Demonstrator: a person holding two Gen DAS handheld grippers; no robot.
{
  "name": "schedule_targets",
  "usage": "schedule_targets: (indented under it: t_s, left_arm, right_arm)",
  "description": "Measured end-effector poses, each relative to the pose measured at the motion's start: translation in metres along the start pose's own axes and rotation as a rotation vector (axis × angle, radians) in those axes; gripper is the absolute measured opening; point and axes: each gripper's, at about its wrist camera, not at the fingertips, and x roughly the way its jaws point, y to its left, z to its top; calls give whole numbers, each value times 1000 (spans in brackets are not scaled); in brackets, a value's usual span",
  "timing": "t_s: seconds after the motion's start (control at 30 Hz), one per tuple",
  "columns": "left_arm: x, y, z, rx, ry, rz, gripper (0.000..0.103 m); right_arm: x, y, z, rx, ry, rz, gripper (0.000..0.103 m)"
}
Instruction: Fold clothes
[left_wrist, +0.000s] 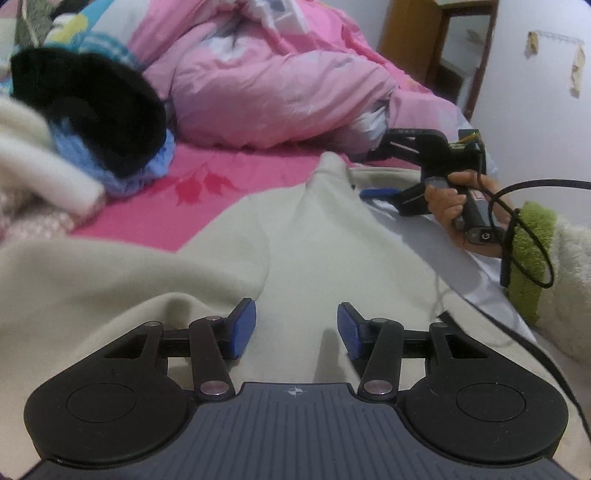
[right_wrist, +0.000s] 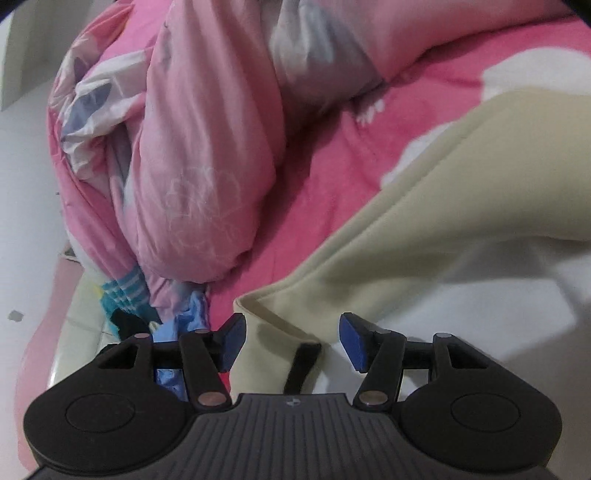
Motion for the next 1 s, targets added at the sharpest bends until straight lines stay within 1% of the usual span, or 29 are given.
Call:
schedule_targets:
  t_s: [0.03,0.1,0.13,0.17,0.2,0.27,0.33,0.4,0.53,0.57,0.6,0.67,0.73,0.83,0.87,0.93,0.97,1.0]
  left_arm:
    - [0,0,-2,-2,-8,-4,49]
    - [-2,2,-3,-10,-22,-17,49]
    - [-2,5,-3,-26,-24,-28,49]
    - [-2,7,-4,-43,-26,-39,49]
    - [-2,10,-4,-61,-29,-51,49]
    - [-3,13,-4,-77,-33,-61,49]
    - [-2,13,-3,-83,-37,-66,49]
    - [0,13,-3,-81,-39,-64,49]
    - [-1,14,-3,-85,-42,-64,49]
    - [-1,13,-3,-83,-41,-63,49]
    - [-1,13,-3,-80,-41,-62,49]
    - [0,12,-3,-76,-41,-61,50]
    - [1,12,-3,-74,-40,-61,50]
    - [1,13,-4,-75,-39,-64,50]
    - [1,13,-4,-78,-40,-65,50]
    - [1,14,-4,-79,-41,-66,50]
    - [1,13,-4,-77,-41,-65,50]
    - [1,13,-4,-76,-41,-64,50]
  right_arm:
    - [5,-3,1,-7,-8,19,58]
    - [5,-1,-5,-32,3,45,55]
    - [4,1,-8,-43,8,55,50]
    - [4,3,-11,-56,16,58,42]
    - [4,5,-14,-69,25,59,38]
    - [-1,15,-19,-127,9,39,25]
    - [-10,29,-20,-194,-20,18,17]
    - [-23,44,-21,-254,-58,-10,15]
    - [-51,87,-22,-460,-141,-170,14]
    - [-51,99,-23,-536,-145,-233,14]
    - [-48,112,-25,-625,-141,-318,14]
    - [-32,126,-28,-744,-111,-483,14]
    - [-10,128,-30,-824,-60,-608,14]
    - [24,115,-44,-931,-12,-711,15]
    - [36,108,-50,-967,3,-737,16]
    - [58,90,-58,-992,25,-798,23]
    - [60,89,-62,-1020,-2,-795,23]
    - [55,90,-61,-1025,-11,-788,23]
